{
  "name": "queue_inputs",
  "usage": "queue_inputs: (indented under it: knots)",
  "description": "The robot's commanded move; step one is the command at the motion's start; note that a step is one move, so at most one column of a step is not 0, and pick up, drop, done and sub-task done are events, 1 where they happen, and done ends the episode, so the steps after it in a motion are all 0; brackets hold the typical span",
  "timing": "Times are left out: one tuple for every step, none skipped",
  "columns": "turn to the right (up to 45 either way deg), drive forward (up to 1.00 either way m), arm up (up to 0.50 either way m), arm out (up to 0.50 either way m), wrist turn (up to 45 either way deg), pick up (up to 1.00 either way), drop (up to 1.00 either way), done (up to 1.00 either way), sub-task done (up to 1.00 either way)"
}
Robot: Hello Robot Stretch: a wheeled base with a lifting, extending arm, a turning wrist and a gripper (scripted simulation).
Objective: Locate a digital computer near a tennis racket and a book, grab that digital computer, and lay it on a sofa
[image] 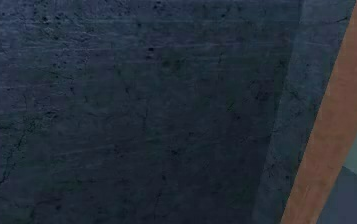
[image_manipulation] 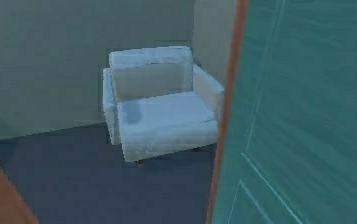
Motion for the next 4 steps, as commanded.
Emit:
queue_inputs:
  knots:
    - [0.0,0.05,0.0,0.0,0.0,0.0,0.0,0.0,0.0]
    - [-45.0,0.0,0.0,0.0,0.0,0.0,0.0,0.0,0.0]
    - [-18.0,0.0,0.0,0.0,0.0,0.0,0.0,0.0,0.0]
    - [0.0,0.05,0.0,0.0,0.0,0.0,0.0,0.0,0.0]
